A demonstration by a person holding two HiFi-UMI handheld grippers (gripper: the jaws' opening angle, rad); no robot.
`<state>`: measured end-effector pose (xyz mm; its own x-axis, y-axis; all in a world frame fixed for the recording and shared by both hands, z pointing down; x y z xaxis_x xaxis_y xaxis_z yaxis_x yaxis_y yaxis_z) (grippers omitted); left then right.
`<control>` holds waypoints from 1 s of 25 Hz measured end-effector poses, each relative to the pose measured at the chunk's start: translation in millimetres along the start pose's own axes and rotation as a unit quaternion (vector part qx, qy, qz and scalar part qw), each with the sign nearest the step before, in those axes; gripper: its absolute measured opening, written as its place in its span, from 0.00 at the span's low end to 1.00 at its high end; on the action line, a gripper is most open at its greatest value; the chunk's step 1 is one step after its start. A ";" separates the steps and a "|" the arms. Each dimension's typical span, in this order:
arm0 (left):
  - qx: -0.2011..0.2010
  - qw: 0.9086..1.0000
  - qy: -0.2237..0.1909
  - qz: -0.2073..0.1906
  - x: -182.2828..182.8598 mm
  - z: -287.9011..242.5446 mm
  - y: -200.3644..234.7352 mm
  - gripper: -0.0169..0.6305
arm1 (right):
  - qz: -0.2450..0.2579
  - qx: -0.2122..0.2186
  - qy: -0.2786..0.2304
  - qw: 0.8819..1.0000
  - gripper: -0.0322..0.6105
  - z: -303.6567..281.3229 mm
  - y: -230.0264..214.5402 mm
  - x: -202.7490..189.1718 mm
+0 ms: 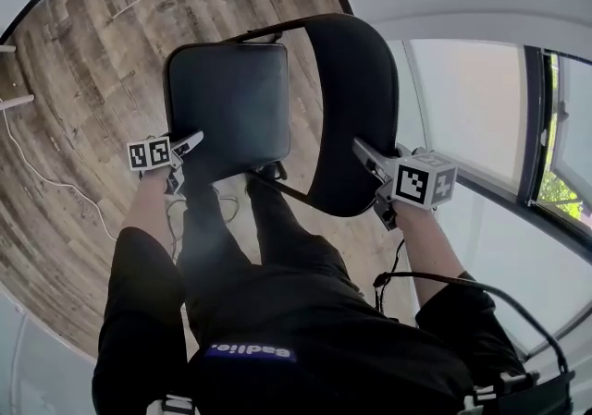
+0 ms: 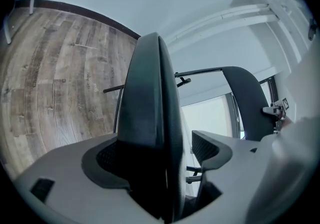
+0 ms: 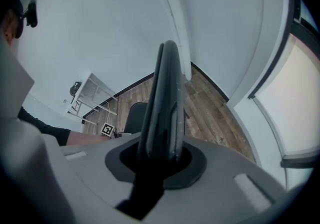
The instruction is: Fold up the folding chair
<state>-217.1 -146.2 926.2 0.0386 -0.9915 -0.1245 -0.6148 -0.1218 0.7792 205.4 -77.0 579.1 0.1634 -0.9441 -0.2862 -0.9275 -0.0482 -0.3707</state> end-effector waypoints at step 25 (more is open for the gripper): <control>0.051 0.998 -0.037 0.009 -24.2 14.1 -217.6 0.58 | 0.044 -0.008 0.006 0.999 0.16 81.1 53.9 18.3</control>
<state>-95.4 -95.1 751.0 -0.0292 -0.9867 -0.1601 -0.6913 -0.0957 0.7162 185.6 -70.4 482.3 0.0773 -0.9491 -0.3055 -0.9436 0.0293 -0.3299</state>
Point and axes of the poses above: the fingertips, and each gripper's own axes: z backward along the fingers, y to its left, x out of its top, the point moved 10 cm from there along z, backward along the fingers, and after that the axes turned 1 degree about x, right-handed, at the moved point
